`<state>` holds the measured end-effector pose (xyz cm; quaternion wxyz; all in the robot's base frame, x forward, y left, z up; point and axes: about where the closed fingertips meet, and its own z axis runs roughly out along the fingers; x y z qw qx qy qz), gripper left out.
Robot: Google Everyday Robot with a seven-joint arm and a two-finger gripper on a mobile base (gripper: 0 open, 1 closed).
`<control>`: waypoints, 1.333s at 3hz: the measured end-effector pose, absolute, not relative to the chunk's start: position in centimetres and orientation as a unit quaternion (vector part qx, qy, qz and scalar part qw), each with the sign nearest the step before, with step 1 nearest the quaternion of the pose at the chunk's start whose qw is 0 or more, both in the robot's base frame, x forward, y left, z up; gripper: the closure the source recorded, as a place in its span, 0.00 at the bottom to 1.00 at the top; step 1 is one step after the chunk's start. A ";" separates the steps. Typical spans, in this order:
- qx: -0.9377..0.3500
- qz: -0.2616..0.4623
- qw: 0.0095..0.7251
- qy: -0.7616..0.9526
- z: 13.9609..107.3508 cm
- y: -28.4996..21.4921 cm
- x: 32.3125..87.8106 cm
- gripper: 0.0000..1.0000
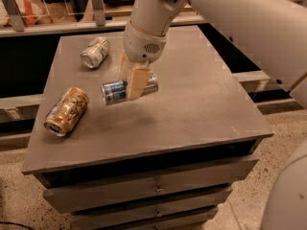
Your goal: Move redbull can near orange can
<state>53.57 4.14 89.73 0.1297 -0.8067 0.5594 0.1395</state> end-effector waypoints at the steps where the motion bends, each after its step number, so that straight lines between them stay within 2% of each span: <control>1: -0.807 0.157 0.123 0.556 88.4 8.0 53.1 1.00; 3: -0.808 0.169 0.105 0.555 86.0 10.6 52.9 1.00; 4: -0.808 0.169 0.107 0.555 85.9 10.8 52.9 0.83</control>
Offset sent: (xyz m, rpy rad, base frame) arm -0.0192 0.0815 -0.0286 0.0039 0.0873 0.0548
